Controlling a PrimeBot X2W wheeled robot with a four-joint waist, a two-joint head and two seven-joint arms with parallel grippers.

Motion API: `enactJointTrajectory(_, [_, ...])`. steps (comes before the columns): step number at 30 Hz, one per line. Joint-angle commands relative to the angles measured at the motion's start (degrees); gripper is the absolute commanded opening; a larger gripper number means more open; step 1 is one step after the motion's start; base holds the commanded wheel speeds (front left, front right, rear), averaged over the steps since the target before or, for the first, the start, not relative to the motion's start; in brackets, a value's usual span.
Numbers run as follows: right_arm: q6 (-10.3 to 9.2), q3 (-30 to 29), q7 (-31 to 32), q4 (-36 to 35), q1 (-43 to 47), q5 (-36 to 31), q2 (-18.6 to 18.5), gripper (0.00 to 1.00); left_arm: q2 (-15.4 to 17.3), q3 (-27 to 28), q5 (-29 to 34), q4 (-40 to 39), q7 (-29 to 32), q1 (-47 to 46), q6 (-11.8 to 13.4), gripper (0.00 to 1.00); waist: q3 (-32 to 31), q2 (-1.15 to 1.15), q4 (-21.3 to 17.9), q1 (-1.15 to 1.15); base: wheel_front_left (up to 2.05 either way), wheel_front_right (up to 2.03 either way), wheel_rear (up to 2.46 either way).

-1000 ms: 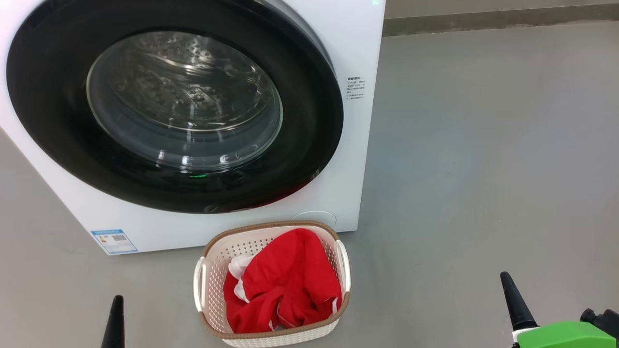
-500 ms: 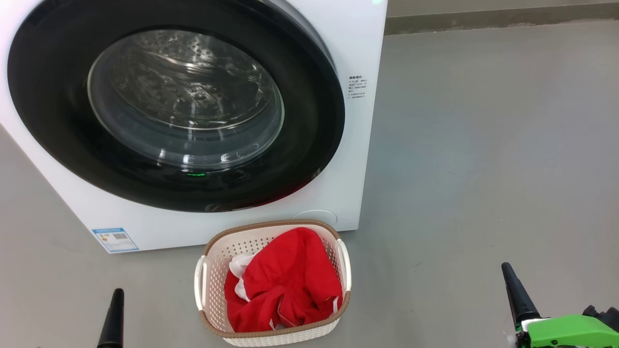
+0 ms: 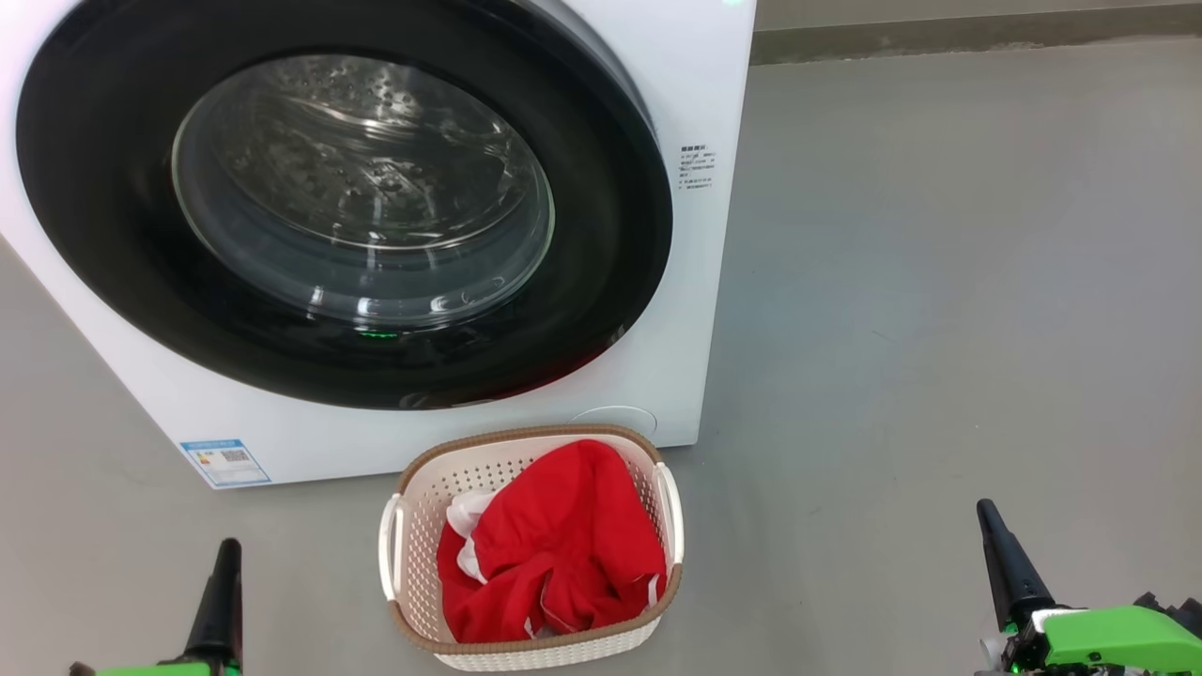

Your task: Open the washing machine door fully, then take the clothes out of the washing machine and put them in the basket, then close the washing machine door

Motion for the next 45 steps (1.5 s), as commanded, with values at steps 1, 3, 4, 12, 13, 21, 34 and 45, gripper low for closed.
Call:
enactJointTrajectory(1, [0.08, 0.9, 0.7, -1.9, -3.1, 2.1, -0.1, 0.00, 0.6, 2.1, -2.0, -1.1, 0.6, -3.1, -0.2, 0.00, 0.0, 0.00, 0.0, 0.00, 0.00, 0.00, 0.00])
enactJointTrajectory(3, [0.08, 0.8, 1.0, -2.0, -3.2, 3.3, -0.1, 0.00, 0.5, 2.2, -3.1, -1.0, 0.9, -3.3, -0.2, 0.00, 0.0, 0.00, 0.1, 0.00, 0.00, 0.00, 0.00])
enactJointTrajectory(4, [0.08, 0.8, 1.2, -2.1, -3.2, 4.0, 0.0, 0.00, 0.5, 2.2, -3.7, -1.0, 1.1, -3.5, -0.2, 0.00, 0.1, 0.00, 0.1, 0.00, 0.00, 0.00, 0.00])
enactJointTrajectory(12, [0.08, 0.7, 1.6, -2.2, -3.4, 5.6, 0.0, 0.00, 0.4, 2.4, -5.2, -1.0, 1.5, -3.8, -0.2, 0.00, 0.1, 0.00, 0.1, 0.00, 0.00, 0.00, 0.00])
enactJointTrajectory(13, [0.08, 0.7, 1.6, -2.2, -3.4, 5.6, 0.0, 0.00, 0.4, 2.4, -5.2, -1.0, 1.5, -3.8, -0.2, 0.00, 0.1, 0.00, 0.1, 0.00, 0.00, 0.00, 0.00])
enactJointTrajectory(21, [0.08, 0.7, 1.6, -2.2, -3.4, 5.6, 0.0, 0.00, 0.4, 2.4, -5.2, -1.0, 1.5, -3.8, -0.2, 0.00, 0.1, 0.00, 0.1, 0.00, 0.00, 0.00, 0.00])
enactJointTrajectory(34, [0.08, 0.7, 1.6, -2.2, -3.4, 5.6, 0.0, 0.00, 0.4, 2.4, -5.2, -1.0, 1.5, -3.8, -0.2, 0.00, 0.1, 0.00, 0.1, 0.00, 0.00, 0.00, 0.00])
enactJointTrajectory(45, [0.08, 0.7, 1.6, -2.2, -3.4, 5.6, 0.0, 0.00, 0.4, 2.4, -5.2, -1.0, 1.5, -3.8, -0.2, 0.00, 0.1, 0.00, 0.1, 0.00, 0.00, 0.00, 0.00])
